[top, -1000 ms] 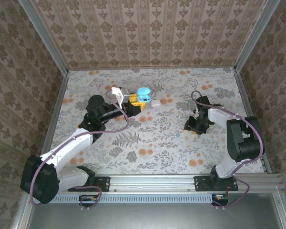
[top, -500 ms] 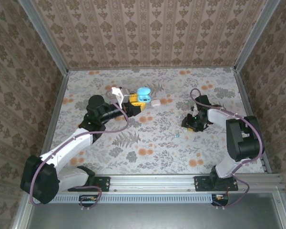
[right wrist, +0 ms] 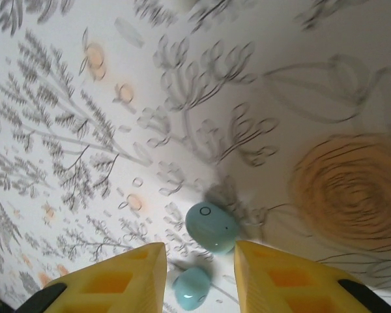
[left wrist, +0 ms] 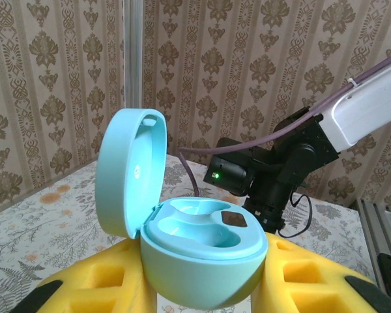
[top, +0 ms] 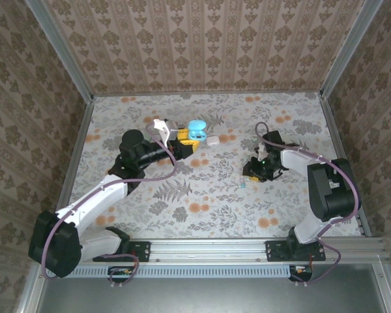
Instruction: Insert wireless bluetooth earbuds into charging case
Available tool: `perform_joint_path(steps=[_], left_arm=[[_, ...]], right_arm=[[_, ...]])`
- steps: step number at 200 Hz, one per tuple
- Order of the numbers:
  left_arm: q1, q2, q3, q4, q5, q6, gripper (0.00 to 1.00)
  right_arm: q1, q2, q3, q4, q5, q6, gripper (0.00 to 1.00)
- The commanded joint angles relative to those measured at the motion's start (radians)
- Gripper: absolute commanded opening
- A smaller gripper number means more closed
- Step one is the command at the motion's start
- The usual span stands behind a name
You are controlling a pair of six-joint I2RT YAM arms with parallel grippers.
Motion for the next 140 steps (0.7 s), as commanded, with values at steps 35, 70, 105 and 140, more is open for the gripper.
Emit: perform_joint_path(steps=[35, 70, 105, 140], left_arm=[[0.006, -0.014, 0.026, -0.004, 0.006, 0.007, 0.27], [0.006, -0.019, 0.029, -0.011, 0.006, 0.012, 0.27], [0.006, -0.019, 0.026, -0.012, 0.004, 0.011, 0.27], [0.006, -0.021, 0.024, -0.015, 0.001, 0.010, 0.27]], right_arm=[[0.055, -0.004, 0.037, -0.086, -0.025, -0.034, 0.34], [0.062, -0.041, 0.065, -0.143, 0.082, -0.061, 0.35], [0.076, -0.013, 0.126, -0.191, 0.135, -0.121, 0.37], [0.114, 0.058, 0.203, -0.267, 0.211, -0.181, 0.37]])
